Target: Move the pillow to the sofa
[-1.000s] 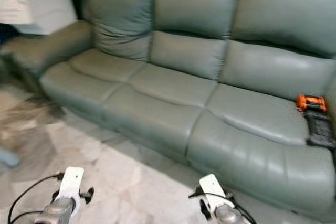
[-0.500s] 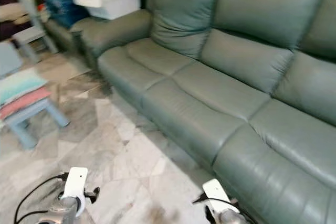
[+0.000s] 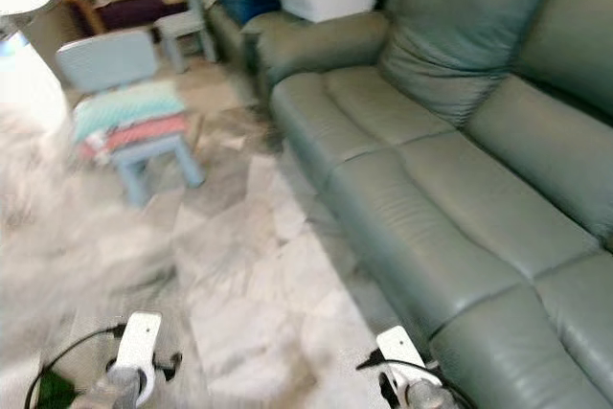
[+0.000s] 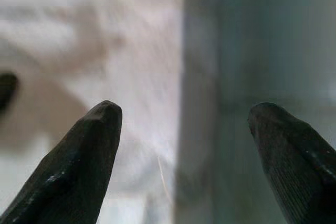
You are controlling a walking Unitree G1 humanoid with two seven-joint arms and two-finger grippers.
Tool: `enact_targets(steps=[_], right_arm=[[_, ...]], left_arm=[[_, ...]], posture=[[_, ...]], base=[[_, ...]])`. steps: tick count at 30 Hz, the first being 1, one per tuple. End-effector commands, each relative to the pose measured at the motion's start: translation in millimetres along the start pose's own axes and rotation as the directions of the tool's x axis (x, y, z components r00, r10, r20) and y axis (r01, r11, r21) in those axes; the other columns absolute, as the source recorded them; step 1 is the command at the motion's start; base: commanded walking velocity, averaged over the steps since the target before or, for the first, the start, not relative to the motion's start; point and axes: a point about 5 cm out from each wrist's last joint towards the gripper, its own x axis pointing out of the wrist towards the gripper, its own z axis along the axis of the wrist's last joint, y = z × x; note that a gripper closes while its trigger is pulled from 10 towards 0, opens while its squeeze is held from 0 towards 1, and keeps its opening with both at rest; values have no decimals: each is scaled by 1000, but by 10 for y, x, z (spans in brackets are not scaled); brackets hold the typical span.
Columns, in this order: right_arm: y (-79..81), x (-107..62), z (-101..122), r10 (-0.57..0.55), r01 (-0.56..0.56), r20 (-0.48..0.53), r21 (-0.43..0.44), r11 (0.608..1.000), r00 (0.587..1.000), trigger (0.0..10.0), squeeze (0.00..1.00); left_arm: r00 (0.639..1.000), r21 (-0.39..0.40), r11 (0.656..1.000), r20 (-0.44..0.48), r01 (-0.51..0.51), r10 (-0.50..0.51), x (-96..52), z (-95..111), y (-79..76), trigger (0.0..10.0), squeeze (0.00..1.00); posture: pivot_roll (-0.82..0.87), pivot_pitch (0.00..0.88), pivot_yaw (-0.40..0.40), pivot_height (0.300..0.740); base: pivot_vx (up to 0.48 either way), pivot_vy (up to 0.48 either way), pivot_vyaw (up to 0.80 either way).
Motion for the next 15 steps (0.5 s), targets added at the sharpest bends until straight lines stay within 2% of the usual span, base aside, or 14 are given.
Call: enact_targets(steps=[1,13,15], right_arm=[[-15,-20,-101,-4,4,-31,-7,1000,999,10000,0],[-1,-24,-112,3,-3,-26,-3,1000,1000,10000,0],[0,-25,-119,3,-2,-26,23,1000,1000,10000,0]], left_arm=[[1000,18,1000,21,10,-11,10,79,-30,10000,0],[1000,2,1000,9,21,-21,9,57,-40,10000,0],[1000,-2,1000,5,21,-21,8,49,-39,10000,0]], posture=[[9,18,37,740],[6,27,36,740],[3,30,37,740]], base=[[0,0,800],[0,0,800],[0,0,0]])
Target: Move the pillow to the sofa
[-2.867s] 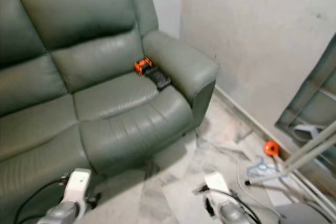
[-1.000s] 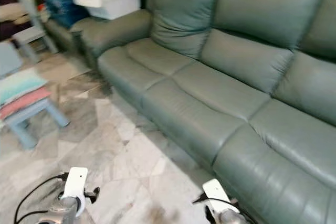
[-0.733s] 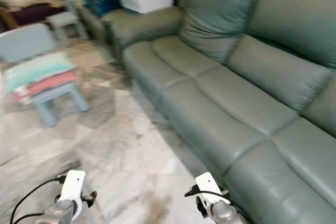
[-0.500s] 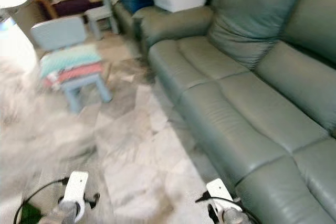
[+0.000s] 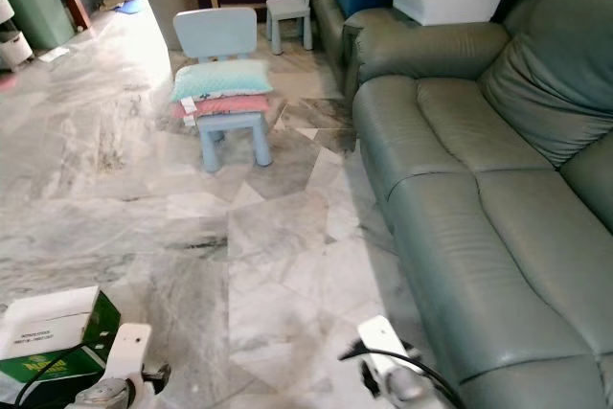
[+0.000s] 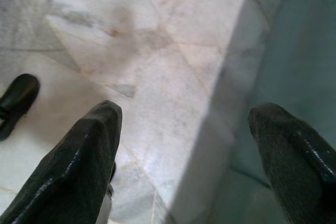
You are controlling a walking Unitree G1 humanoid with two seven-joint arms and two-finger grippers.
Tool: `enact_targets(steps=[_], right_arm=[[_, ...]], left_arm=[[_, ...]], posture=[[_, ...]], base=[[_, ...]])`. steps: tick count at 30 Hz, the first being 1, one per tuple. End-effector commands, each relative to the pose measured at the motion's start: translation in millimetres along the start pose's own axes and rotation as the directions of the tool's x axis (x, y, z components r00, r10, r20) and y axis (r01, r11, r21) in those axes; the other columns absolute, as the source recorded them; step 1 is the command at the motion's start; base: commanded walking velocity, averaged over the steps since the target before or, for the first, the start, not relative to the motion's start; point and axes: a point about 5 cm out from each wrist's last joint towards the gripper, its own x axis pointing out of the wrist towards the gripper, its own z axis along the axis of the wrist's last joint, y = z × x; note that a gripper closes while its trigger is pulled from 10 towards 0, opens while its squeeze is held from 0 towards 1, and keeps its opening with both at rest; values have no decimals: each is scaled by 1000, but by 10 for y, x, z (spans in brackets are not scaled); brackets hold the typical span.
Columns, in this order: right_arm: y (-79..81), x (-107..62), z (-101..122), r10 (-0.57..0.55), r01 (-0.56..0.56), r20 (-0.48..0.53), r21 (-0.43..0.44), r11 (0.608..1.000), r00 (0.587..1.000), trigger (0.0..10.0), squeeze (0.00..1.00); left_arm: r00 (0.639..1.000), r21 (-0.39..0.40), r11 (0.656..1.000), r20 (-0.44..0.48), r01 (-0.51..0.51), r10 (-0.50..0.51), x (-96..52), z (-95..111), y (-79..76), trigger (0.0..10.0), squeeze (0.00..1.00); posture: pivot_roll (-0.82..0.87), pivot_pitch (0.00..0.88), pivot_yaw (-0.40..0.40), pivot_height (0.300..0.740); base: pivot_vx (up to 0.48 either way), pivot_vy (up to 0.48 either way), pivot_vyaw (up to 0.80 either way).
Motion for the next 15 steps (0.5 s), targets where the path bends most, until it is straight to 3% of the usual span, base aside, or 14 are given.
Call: enact_targets(steps=[1,11,15], right_arm=[[-36,-24,-110,-8,9,-30,17,1000,1000,10000,0],[-10,-22,-107,4,-3,-32,11,1000,999,10000,0],[0,-18,-95,5,-5,-31,7,1000,1000,10000,0]], left_arm=[[1000,-5,1000,-14,11,-11,-1,-23,-11,10000,0],[1000,-4,1000,-20,12,-12,-6,-51,1,10000,0],[1000,-9,1000,-20,13,-13,-8,-61,2,10000,0]], posture=[[3,30,37,740],[0,37,35,740],[-2,39,34,740]], base=[[0,0,0],[0,0,0],[247,0,0]])
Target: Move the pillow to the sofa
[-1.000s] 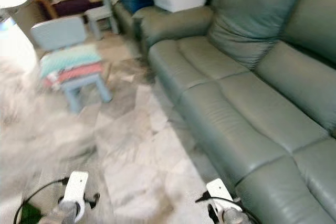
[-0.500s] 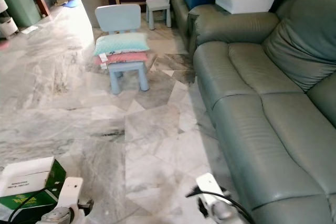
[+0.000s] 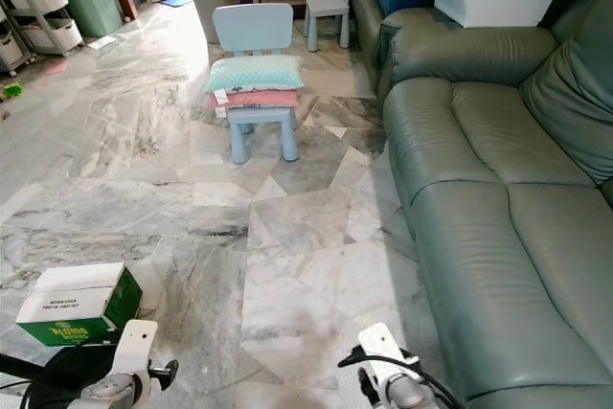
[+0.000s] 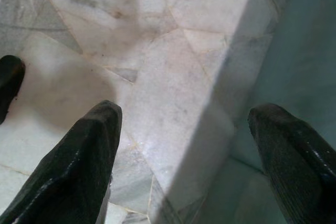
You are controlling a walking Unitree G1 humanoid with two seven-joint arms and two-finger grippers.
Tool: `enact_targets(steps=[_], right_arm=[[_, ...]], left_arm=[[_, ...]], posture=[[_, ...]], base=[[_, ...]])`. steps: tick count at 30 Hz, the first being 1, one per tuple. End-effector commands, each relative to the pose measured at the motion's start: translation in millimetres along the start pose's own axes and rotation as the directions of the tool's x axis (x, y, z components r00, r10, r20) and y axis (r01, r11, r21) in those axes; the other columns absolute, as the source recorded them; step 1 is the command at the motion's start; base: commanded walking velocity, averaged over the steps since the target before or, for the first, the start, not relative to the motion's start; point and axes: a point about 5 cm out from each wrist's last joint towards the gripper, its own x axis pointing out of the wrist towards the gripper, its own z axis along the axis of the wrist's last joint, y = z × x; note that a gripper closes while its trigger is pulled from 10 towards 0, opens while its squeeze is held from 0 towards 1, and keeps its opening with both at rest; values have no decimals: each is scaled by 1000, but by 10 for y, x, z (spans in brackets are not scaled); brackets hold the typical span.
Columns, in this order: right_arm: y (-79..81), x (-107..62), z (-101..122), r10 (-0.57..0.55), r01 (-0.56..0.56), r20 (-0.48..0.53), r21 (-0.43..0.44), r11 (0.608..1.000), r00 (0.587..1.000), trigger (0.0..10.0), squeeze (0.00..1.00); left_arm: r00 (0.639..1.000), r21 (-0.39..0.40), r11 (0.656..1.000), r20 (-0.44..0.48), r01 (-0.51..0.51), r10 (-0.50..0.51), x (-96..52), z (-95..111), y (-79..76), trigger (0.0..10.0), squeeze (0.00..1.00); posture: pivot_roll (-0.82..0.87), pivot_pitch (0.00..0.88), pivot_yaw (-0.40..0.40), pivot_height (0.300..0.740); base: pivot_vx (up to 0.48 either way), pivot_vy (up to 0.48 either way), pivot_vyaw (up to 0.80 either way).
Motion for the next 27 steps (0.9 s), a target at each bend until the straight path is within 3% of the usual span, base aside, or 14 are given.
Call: enact_targets(steps=[1,27], right_arm=[[-9,6,33,0,0,7,-4,1000,1000,10000,0],[-16,0,19,14,-14,10,-54,998,1000,10000,0]], left_arm=[[1000,-4,1000,0,-10,10,-4,-6,45,10000,0],[1000,10,1000,-4,0,0,-6,-21,32,10000,0]], posture=[[-2,40,33,740],[0,38,29,740]], base=[[255,285,0],[324,338,0]])
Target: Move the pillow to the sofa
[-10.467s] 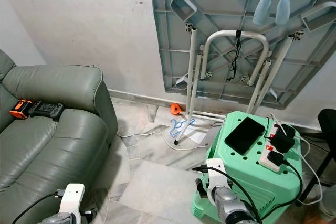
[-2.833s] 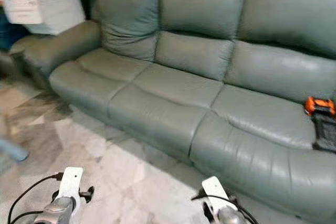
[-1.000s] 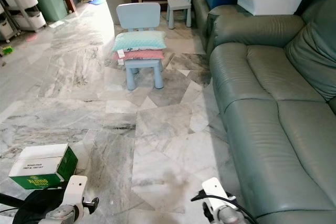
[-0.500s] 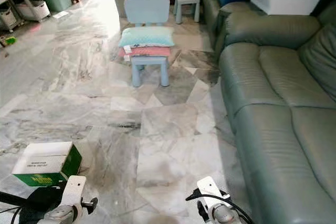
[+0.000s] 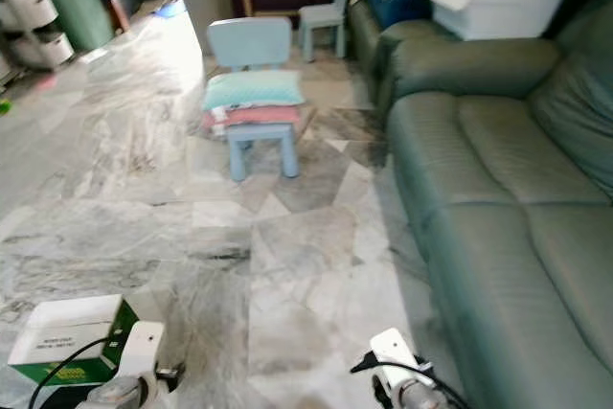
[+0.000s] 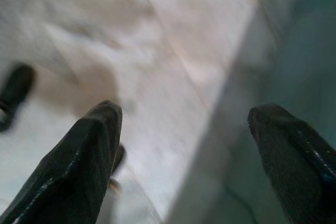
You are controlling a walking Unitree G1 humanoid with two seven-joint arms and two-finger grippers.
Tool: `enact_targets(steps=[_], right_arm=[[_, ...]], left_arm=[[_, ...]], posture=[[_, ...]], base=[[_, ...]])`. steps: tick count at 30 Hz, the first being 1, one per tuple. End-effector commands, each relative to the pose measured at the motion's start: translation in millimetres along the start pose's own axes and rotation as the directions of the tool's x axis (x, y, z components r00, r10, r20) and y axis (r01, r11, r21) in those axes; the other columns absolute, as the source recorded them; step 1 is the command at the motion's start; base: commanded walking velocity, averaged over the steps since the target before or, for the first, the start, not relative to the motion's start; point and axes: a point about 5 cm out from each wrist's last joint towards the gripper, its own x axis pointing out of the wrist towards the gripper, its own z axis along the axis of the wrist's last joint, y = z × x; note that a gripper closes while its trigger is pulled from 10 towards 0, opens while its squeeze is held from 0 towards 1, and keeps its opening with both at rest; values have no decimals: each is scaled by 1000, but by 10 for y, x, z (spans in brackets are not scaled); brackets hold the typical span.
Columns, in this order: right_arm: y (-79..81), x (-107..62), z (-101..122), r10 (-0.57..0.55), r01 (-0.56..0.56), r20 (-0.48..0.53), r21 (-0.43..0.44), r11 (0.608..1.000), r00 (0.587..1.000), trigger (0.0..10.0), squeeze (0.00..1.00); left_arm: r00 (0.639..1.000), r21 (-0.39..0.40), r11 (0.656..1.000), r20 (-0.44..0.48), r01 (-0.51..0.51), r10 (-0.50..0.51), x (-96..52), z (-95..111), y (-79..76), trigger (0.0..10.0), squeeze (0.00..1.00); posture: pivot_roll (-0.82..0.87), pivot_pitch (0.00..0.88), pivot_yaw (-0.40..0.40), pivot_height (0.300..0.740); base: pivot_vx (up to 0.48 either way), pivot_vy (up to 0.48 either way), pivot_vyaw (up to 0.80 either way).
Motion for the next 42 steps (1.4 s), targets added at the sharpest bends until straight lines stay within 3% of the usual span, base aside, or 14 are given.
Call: enact_targets(steps=[1,27,42], right_arm=[[-68,-20,-72,-10,10,-14,-17,1000,1000,10000,0],[-42,-8,8,9,-9,22,-10,1000,1000,10000,0],[-15,4,87,12,-10,51,-28,1000,999,10000,0]], left_arm=[[1000,6,1000,17,18,-19,11,69,-55,10000,0],[1000,54,999,-2,4,-4,9,33,-60,10000,0],[1000,51,999,-24,-4,5,5,-7,-35,10000,0]], posture=[[0,38,29,740],[-4,44,29,740],[-2,48,29,740]], base=[[341,337,0],[349,328,0],[445,0,0]])
